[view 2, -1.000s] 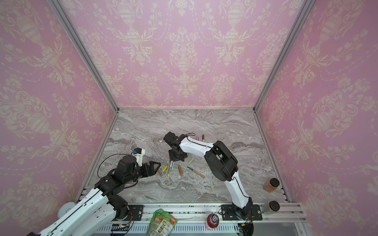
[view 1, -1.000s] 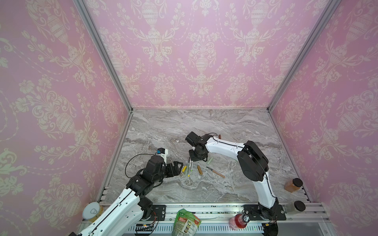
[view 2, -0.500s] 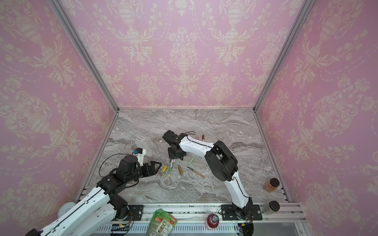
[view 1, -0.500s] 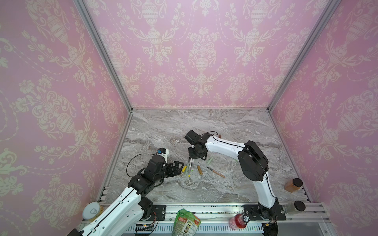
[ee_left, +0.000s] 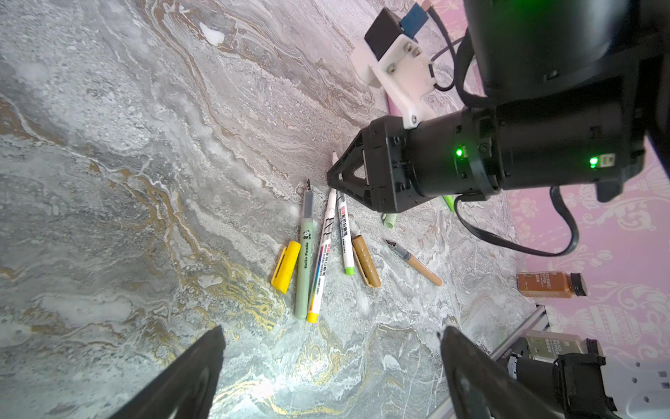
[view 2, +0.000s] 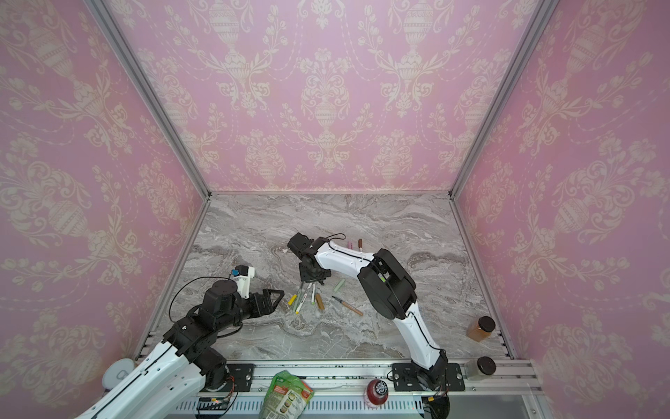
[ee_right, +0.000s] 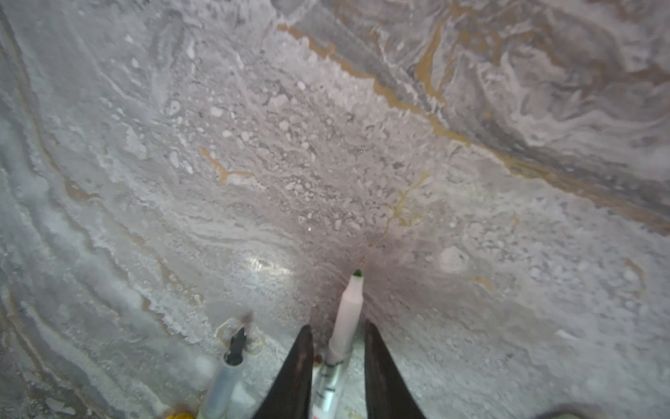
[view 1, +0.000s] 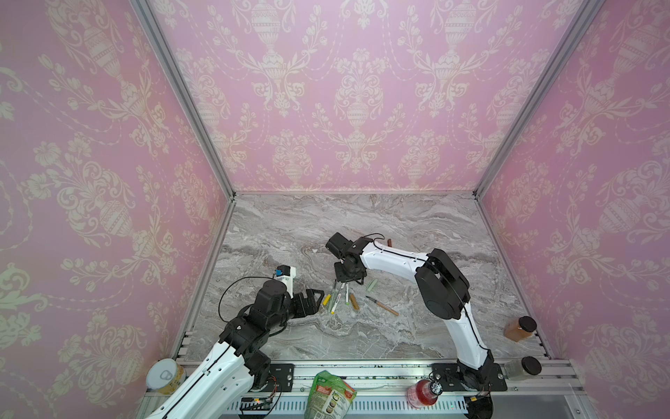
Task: Insert the pens into the pen caps
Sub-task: 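Reach the right gripper into the pen cluster and grasp the white green-tipped pen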
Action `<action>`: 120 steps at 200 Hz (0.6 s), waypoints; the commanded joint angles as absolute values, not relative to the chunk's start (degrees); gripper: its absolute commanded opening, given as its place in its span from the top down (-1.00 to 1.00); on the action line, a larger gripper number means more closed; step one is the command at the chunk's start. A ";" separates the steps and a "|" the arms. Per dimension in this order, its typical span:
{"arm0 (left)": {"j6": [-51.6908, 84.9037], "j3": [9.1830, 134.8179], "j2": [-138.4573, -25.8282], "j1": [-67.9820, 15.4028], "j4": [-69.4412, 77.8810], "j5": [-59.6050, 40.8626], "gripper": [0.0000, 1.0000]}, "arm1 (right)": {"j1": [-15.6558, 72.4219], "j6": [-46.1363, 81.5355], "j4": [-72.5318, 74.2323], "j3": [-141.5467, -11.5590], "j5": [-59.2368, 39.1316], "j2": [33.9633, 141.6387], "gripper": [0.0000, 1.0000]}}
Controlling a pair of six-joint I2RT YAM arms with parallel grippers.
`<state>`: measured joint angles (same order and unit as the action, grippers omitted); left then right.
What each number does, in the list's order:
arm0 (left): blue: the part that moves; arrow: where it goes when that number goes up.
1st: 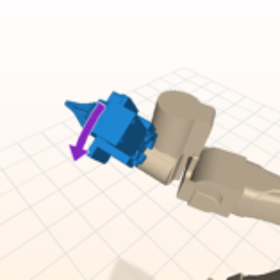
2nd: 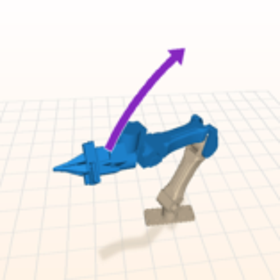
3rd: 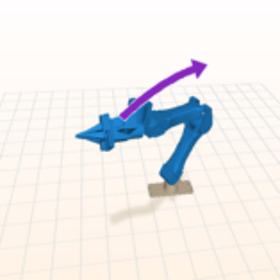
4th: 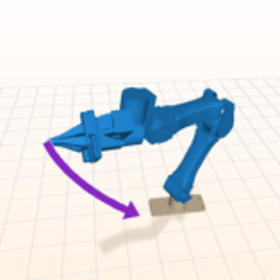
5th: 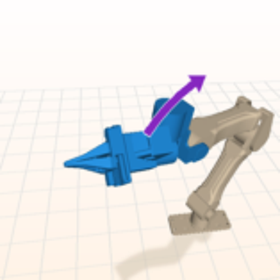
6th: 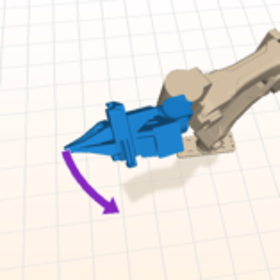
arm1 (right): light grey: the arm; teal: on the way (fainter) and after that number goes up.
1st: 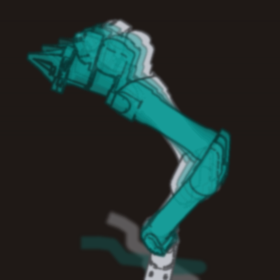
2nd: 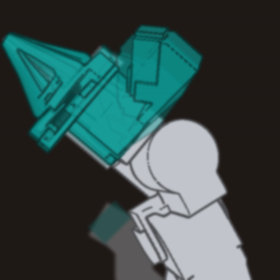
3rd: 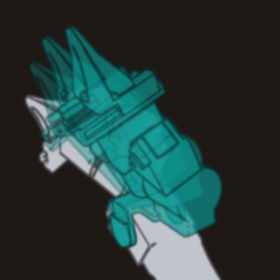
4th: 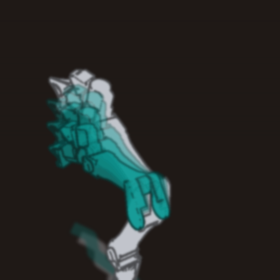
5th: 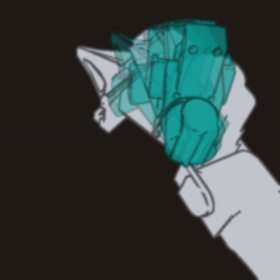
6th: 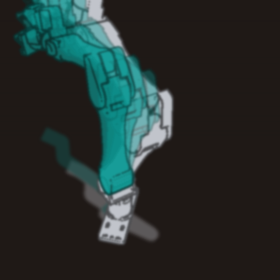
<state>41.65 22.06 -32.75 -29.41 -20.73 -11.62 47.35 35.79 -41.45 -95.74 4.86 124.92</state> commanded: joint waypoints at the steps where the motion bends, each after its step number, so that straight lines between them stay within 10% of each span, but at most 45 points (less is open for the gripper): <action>1: 41.75 21.36 -33.41 -29.09 -21.48 -12.98 -0.90 | 47.20 35.30 -43.68 -95.54 7.64 126.47 0.55; 120: 42.19 22.09 -35.68 -29.09 -19.48 -11.26 -0.89 | 47.15 33.18 -41.29 -94.35 8.98 128.17 0.65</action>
<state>41.65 22.06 -35.79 -29.41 -19.40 -11.86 47.40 33.06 -41.17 -95.79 7.94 125.45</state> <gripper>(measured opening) 0.948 0.192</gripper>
